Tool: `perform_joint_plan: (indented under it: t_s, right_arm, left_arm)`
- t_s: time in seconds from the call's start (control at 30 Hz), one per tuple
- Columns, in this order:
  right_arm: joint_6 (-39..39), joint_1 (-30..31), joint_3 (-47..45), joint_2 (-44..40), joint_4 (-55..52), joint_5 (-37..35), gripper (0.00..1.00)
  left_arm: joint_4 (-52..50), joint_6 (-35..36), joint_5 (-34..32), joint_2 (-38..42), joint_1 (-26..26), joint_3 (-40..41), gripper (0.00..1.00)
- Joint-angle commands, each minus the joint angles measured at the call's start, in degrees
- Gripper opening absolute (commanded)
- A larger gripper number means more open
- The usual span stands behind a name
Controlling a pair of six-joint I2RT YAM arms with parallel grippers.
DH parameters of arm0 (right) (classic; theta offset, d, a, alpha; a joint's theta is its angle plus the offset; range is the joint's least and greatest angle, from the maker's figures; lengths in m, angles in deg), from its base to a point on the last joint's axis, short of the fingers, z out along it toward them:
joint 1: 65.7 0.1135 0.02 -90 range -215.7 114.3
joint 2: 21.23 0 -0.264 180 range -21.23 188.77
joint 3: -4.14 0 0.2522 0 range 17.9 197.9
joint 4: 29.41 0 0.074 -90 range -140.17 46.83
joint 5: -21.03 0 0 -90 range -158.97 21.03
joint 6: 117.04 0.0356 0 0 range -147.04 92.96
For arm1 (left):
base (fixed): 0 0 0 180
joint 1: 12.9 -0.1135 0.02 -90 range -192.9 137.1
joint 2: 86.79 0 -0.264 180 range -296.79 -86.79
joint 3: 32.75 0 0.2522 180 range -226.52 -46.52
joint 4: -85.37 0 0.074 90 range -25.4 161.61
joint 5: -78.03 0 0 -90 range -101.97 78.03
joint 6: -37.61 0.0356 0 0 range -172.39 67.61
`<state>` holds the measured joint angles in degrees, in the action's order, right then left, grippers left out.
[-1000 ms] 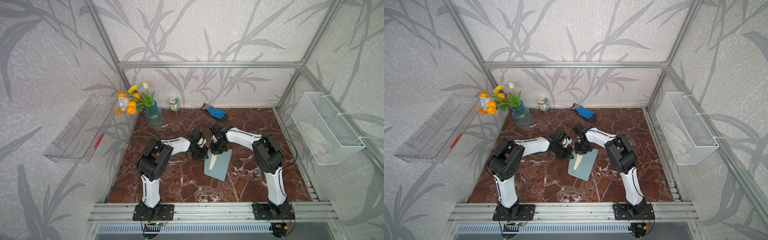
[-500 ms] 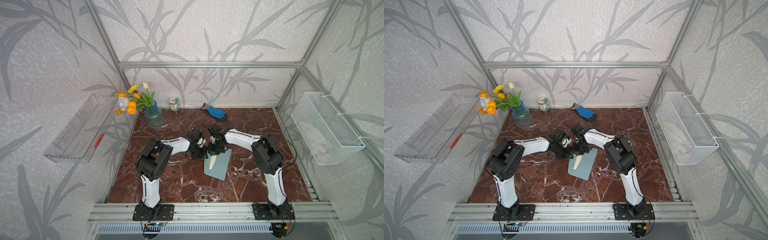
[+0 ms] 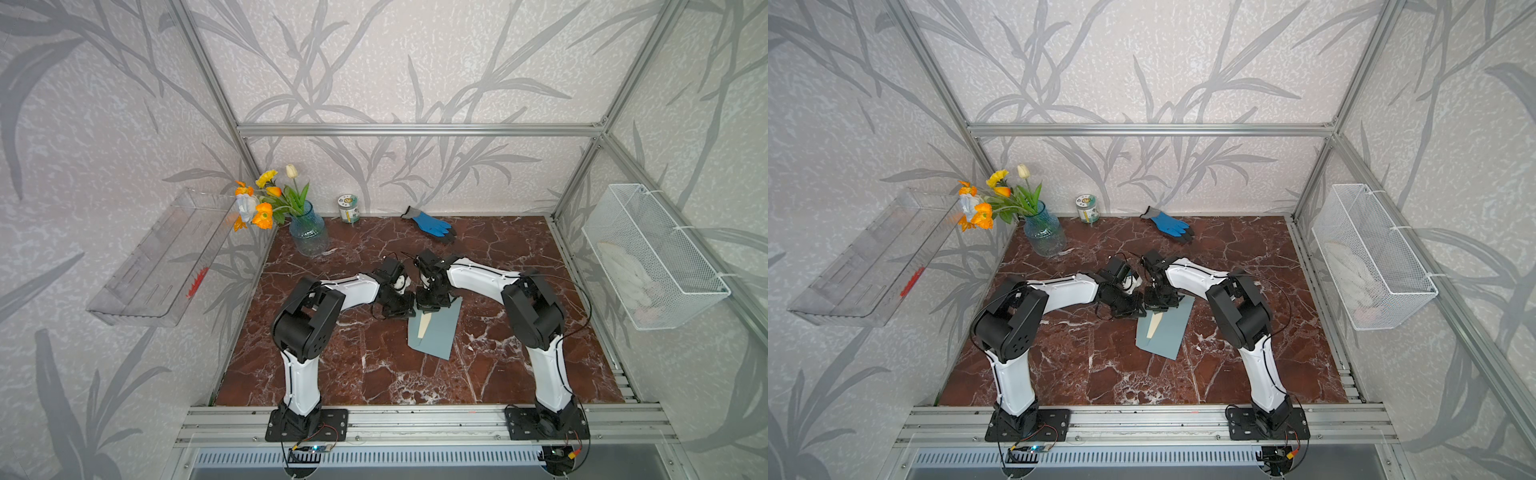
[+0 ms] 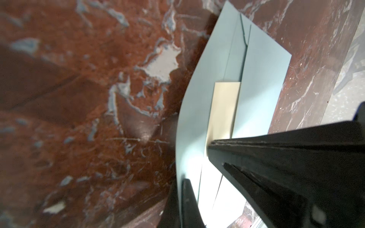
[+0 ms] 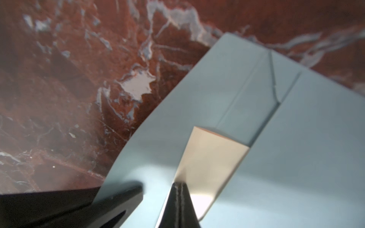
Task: Fold the letter paper in half and place it into the envelope
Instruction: Adjust the letter paper inside the envelope.
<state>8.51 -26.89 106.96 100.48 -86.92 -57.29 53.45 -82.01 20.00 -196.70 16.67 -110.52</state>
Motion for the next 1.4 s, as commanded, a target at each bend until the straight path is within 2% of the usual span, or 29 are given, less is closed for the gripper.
perform_joint_plan:
  t_s: [0.0,0.5,0.8,1.17,1.23,1.37]
  right_arm:
    - [0.2,0.4,0.6,0.7,-2.8,-3.0,0.00]
    - [0.7,0.3,-1.0,0.4,-4.7,-6.3,0.00]
    - [3.8,0.3,-4.5,-1.8,-3.9,-7.7,0.00]
    - [5.7,1.0,-0.6,-4.2,1.6,-3.2,0.00]
    - [6.1,0.8,0.2,-5.7,3.0,-2.2,0.19]
    - [6.0,0.0,2.4,-9.1,2.3,-2.7,0.33]
  left_arm:
    - [-2.1,-0.2,-6.4,0.0,-0.2,2.0,0.00]
    - [-3.4,1.5,-7.5,2.5,-0.7,2.9,0.00]
    - [-3.0,1.8,-7.9,4.5,-1.2,3.9,0.00]
    - [-3.9,3.6,-8.1,5.3,-1.2,3.7,0.00]
    - [-4.4,4.0,-8.1,5.5,-1.2,3.3,0.00]
    - [-6.5,4.8,-8.5,5.4,-1.1,2.0,0.00]
